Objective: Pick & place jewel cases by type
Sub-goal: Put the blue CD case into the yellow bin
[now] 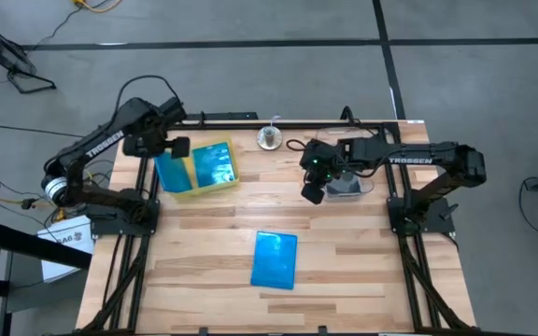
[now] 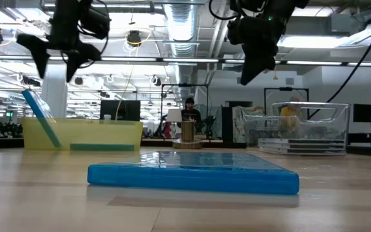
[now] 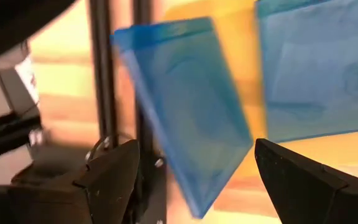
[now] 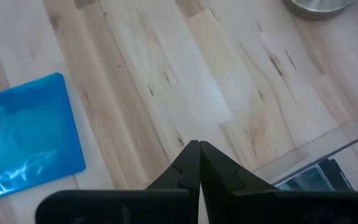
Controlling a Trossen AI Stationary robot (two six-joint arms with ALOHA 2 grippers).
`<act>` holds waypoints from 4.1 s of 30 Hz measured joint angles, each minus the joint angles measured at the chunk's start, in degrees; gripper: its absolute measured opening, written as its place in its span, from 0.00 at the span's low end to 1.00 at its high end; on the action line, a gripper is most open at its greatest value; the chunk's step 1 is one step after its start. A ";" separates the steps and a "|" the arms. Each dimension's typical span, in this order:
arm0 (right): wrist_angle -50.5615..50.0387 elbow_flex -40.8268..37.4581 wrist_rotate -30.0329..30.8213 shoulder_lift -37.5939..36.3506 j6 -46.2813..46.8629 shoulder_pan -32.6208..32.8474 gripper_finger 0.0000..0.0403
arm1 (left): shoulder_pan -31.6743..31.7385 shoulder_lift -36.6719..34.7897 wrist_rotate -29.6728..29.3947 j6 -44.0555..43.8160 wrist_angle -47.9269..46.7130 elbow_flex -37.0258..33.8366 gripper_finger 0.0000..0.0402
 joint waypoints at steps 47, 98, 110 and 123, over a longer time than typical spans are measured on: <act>3.86 0.04 -1.73 0.00 2.99 0.74 0.00 | 6.55 -3.29 11.04 0.56 14.94 -19.24 0.21; 6.45 0.04 -1.44 0.00 2.97 0.63 0.00 | -14.21 -7.79 11.41 -19.61 63.94 -31.50 0.06; 6.45 0.04 -1.44 0.00 2.95 0.63 0.00 | -14.21 -7.79 10.78 -16.15 64.20 -31.50 0.07; 6.45 0.04 -1.46 0.00 2.94 0.63 0.00 | -14.21 -7.79 10.97 -16.47 63.43 -31.50 0.48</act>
